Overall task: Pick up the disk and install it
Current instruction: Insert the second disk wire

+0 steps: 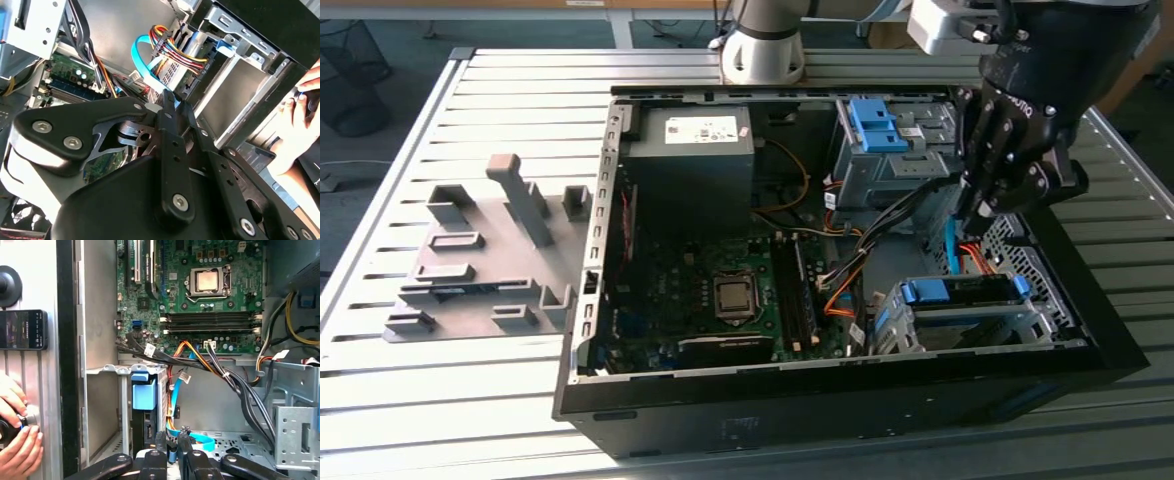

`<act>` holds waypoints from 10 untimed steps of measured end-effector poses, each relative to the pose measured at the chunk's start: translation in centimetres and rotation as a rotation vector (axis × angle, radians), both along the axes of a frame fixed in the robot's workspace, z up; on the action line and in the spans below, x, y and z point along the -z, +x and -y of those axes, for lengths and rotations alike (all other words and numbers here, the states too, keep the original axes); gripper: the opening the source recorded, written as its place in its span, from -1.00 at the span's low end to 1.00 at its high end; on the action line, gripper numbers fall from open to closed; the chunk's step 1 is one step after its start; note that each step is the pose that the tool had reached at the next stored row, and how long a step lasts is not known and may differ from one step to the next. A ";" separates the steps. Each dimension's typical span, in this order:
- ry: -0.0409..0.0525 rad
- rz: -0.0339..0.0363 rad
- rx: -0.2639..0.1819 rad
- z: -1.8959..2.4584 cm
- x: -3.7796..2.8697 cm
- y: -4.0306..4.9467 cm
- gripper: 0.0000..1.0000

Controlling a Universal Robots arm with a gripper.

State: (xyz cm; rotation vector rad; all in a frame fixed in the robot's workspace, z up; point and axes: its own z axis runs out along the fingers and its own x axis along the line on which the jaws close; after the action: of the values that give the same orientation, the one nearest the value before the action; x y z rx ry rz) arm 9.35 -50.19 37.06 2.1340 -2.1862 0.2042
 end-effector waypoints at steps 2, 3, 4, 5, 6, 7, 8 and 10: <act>-0.0033 0.0000 0.000 -0.01 0.09 0.00 -0.53; -0.0042 0.0000 0.000 0.00 0.09 0.00 -0.55; -0.0043 0.0000 0.000 0.00 0.09 0.00 -0.67; -0.0044 0.0000 0.000 0.00 0.09 0.00 -0.67; -0.0045 0.0000 0.000 0.00 0.10 0.00 -0.68; -0.0047 0.0000 0.000 0.00 0.10 0.00 -0.68; -0.0048 0.0000 0.000 0.00 0.10 0.00 -0.68; -0.0050 0.0000 0.000 0.00 0.10 0.00 -0.68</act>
State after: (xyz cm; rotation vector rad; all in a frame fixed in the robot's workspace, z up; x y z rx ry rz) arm 9.35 -50.19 36.96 2.1314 -2.1834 0.2094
